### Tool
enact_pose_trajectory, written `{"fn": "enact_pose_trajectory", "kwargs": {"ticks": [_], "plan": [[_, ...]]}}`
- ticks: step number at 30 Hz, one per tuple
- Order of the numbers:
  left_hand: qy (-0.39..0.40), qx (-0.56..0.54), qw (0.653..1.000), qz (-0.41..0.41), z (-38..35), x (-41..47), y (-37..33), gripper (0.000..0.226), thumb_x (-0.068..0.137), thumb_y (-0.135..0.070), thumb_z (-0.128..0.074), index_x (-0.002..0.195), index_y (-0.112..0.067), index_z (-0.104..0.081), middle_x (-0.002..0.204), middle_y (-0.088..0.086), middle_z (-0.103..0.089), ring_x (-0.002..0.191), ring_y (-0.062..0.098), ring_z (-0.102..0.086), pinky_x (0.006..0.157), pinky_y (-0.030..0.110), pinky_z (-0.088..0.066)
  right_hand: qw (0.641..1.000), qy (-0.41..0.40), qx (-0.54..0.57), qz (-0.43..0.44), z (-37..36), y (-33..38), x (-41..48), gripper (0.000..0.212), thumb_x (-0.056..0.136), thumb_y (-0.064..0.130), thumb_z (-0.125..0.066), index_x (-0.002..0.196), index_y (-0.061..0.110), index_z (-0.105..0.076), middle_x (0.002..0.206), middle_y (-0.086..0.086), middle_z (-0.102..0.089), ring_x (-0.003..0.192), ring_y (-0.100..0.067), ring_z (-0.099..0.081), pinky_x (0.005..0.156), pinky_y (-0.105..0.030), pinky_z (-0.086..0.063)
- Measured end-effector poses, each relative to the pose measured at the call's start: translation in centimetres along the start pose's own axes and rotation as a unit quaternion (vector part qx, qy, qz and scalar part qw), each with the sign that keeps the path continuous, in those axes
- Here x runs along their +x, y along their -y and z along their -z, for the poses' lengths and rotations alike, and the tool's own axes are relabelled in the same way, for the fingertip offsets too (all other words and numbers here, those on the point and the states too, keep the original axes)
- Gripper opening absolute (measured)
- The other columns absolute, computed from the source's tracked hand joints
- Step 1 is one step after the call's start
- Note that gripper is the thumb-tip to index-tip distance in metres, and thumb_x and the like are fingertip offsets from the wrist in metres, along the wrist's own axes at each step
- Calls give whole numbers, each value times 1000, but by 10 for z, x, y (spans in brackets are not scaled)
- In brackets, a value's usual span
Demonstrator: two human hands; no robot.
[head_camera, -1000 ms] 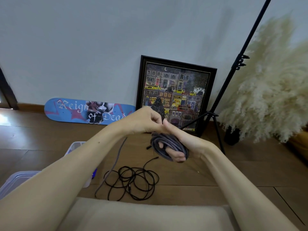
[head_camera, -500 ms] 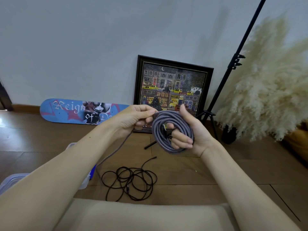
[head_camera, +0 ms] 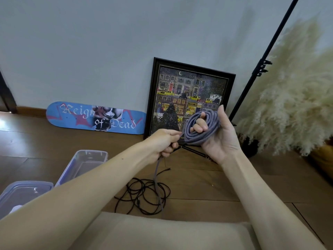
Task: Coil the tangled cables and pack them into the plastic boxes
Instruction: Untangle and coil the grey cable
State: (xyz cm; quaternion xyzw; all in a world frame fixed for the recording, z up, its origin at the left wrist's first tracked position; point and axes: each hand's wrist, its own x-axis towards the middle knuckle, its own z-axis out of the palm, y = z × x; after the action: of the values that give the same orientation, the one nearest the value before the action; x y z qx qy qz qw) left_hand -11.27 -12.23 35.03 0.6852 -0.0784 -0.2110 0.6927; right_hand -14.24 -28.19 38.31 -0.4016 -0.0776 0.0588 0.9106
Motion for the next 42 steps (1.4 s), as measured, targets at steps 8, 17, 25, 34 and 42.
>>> {"fn": "enact_pose_trajectory", "kwargs": {"ticks": [8,17,25,34,42], "plan": [[13,79,996,38,-9,-6,-2,19,101,-15,-41,116,-10,-52,55,-1,-37,30,3,-23,33,15,-17,958,-37,-274,76,-7,-17,7,22,93,20,-55,76,7,-49,65,-4,-56,67,-19,-55,73,-36,-46],[39,154,987,38,-13,-15,-8,26,101,-18,-40,109,-4,-61,51,-5,-37,32,2,-24,35,15,-17,871,-107,-470,90,6,-18,12,35,94,24,-59,70,-1,-58,74,-17,-60,76,-26,-58,88,-41,-47],[59,290,955,15,-16,-24,-14,22,99,-15,-41,94,-6,-60,53,0,-41,33,7,-27,38,17,-22,808,-86,-581,50,10,-23,12,48,94,28,-59,124,0,-34,75,-7,-62,68,-15,-59,65,-28,-49],[22,540,831,-130,3,-26,-30,26,83,-39,-65,66,-20,-69,64,4,-60,59,15,-50,58,29,-37,767,21,-620,-165,1,-35,4,79,70,88,-15,81,22,-57,74,4,-48,63,-7,-46,70,-25,-41],[64,364,912,-179,23,-23,-40,25,78,-17,-75,55,-18,-63,49,-8,-52,47,3,-44,53,19,-37,809,189,-512,-219,3,-25,-3,90,76,84,-40,77,-4,-58,46,-11,-40,36,-19,-37,47,-28,-38]]}}
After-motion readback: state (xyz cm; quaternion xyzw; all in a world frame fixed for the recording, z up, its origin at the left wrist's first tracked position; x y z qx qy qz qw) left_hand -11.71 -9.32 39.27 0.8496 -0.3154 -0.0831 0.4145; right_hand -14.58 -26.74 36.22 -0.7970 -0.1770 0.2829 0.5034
